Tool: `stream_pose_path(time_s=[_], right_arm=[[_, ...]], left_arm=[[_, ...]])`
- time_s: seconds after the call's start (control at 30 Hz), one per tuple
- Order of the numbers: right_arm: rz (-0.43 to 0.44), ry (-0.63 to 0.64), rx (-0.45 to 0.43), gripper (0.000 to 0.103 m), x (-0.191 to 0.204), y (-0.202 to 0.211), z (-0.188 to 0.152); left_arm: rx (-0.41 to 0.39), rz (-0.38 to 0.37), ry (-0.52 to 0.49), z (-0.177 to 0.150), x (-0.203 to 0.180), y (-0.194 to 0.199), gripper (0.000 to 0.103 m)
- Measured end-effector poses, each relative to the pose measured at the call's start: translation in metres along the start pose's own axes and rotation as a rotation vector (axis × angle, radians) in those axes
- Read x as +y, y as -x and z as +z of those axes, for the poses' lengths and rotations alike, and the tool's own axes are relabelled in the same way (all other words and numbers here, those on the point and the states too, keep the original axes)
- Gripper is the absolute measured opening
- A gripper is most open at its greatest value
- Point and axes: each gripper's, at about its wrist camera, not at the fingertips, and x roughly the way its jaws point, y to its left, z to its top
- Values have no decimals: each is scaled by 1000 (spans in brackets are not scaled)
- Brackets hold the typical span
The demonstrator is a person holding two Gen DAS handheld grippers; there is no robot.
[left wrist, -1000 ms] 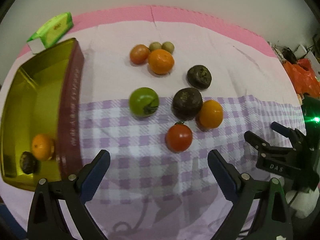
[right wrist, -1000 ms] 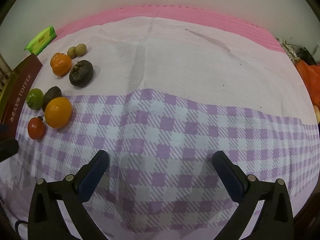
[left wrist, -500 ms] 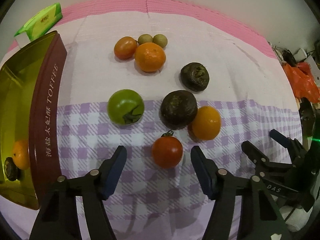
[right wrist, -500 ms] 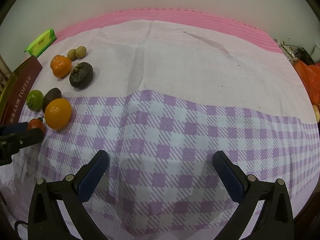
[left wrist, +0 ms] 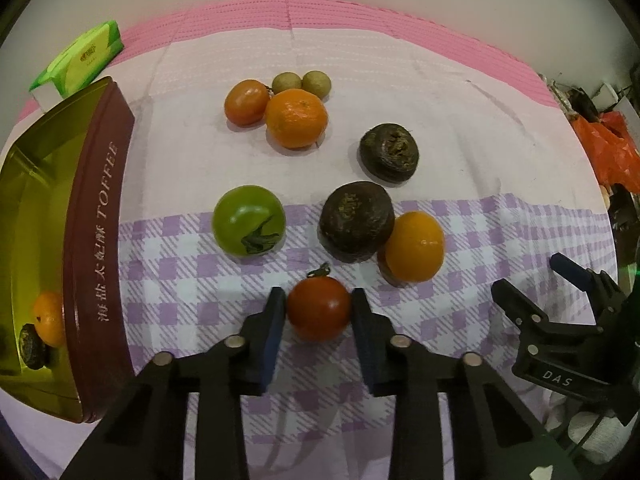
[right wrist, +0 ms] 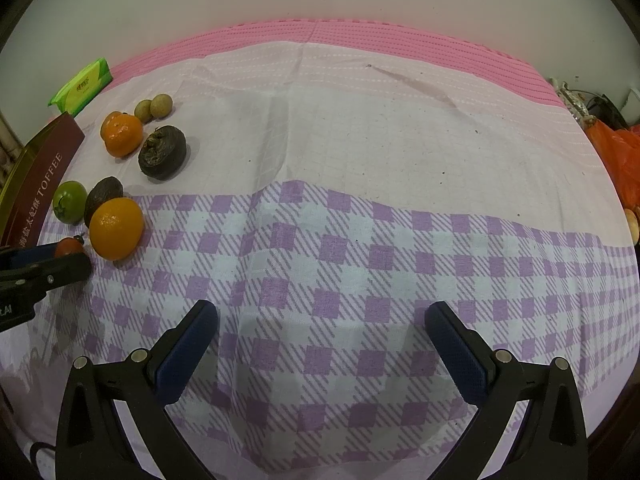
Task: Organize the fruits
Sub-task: 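Carry the red tomato into the gold tray beside the orange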
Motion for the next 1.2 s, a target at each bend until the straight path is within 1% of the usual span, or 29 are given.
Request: stream_pose_path(time_s=[0.1,0.33,0.6,0.8,0.9,1.03,1.2], right_arm=[[1,1,1,103,0,0,0],[3,3,-5,103,1,1,-1],[6,5,-7,103,-1,1,-2],[8,6,-11,103,0,2,-4],[9,7,-12,103,0,2,-3],[9,7,-13,103,0,3,-2],[11,8,-15,103,1,3,-2]], left_arm=[[5,-6,8,-2,3,2,28],[3,7,2,-9,6,7,28],[-39,4,0,-14,7,31,28],[-72,7,28,-11,17,52,28],[-96,14,46,-8,28,65,28],[-121,44,78,-2,45,79,28],[-144,96,128,0,78,91,28]])
